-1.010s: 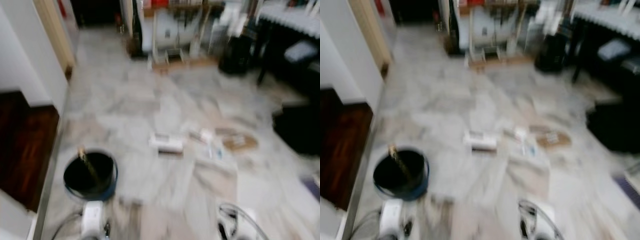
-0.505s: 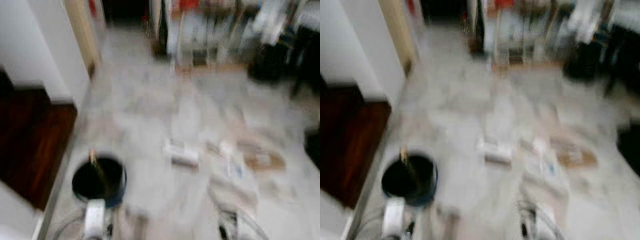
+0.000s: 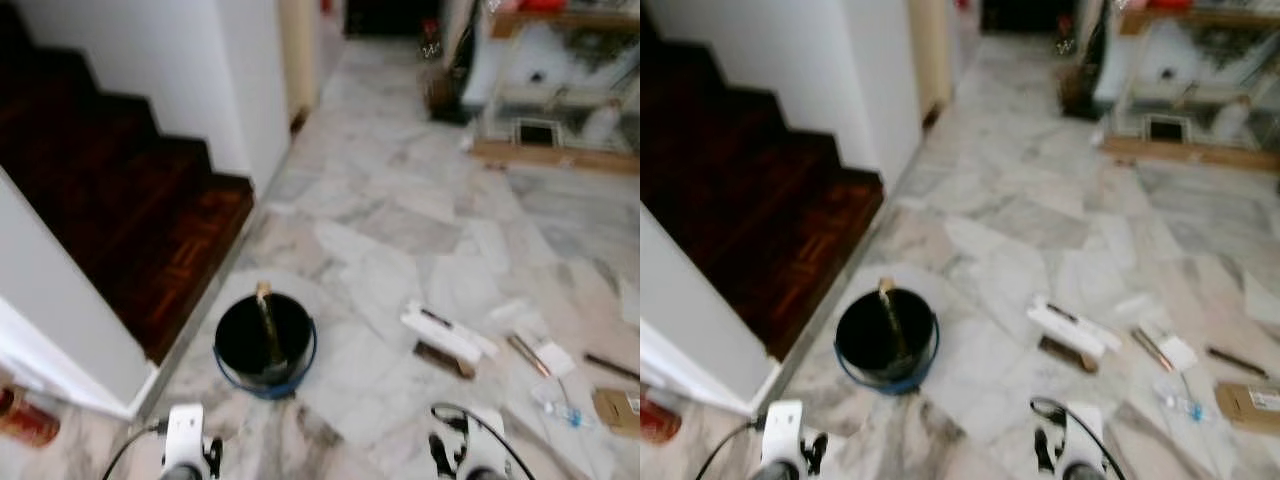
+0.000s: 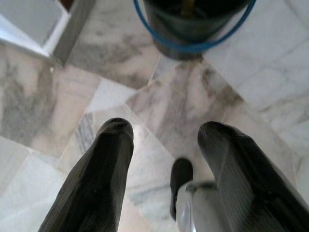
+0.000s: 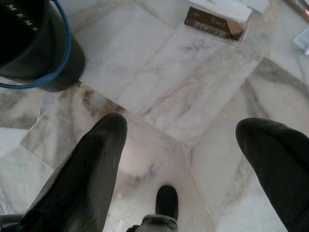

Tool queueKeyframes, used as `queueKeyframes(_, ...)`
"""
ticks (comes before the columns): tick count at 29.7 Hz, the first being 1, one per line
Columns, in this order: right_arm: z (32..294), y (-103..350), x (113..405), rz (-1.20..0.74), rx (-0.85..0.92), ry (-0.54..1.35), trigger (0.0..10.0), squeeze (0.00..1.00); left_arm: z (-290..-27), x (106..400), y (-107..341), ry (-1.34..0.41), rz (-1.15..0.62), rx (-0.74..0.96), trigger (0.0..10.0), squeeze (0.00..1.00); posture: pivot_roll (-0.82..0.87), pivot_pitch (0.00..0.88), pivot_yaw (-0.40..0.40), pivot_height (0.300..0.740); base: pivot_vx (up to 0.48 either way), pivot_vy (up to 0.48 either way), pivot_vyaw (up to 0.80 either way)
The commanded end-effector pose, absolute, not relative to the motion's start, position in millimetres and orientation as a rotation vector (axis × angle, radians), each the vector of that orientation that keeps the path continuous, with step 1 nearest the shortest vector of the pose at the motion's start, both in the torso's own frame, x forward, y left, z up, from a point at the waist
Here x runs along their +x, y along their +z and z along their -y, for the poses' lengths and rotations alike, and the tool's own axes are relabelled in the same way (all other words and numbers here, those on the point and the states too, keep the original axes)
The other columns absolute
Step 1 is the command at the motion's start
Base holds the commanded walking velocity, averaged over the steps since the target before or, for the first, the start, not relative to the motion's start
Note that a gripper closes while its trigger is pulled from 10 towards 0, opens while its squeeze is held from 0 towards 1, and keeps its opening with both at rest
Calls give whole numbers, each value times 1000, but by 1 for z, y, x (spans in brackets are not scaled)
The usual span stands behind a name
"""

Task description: Sweep floor

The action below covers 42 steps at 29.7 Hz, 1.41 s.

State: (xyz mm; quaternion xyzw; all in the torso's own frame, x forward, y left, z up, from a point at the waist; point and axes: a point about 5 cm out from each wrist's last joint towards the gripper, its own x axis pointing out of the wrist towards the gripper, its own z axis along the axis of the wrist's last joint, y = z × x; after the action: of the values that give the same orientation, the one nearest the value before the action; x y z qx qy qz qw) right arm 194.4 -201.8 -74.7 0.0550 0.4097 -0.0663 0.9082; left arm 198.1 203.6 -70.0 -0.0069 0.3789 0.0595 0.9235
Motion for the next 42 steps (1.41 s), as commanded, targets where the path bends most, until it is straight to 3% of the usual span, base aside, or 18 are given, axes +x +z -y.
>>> queueKeyframes(1,203,-77,189,-856,125,-149,10000,0,-206,198,-70,128,-786,-4,10000,0,5,2,-16,740,0,0,0)
queueKeyframes(35,205,-77,189,-850,144,-177,10000,0,-207,198,-70,116,-784,11,10000,0,3,17,-13,740,0,-296,-103)
queueKeyframes(42,205,-77,189,-848,144,-176,10000,0,-206,198,-70,114,-783,8,10000,0,3,17,-14,740,0,-318,-682)
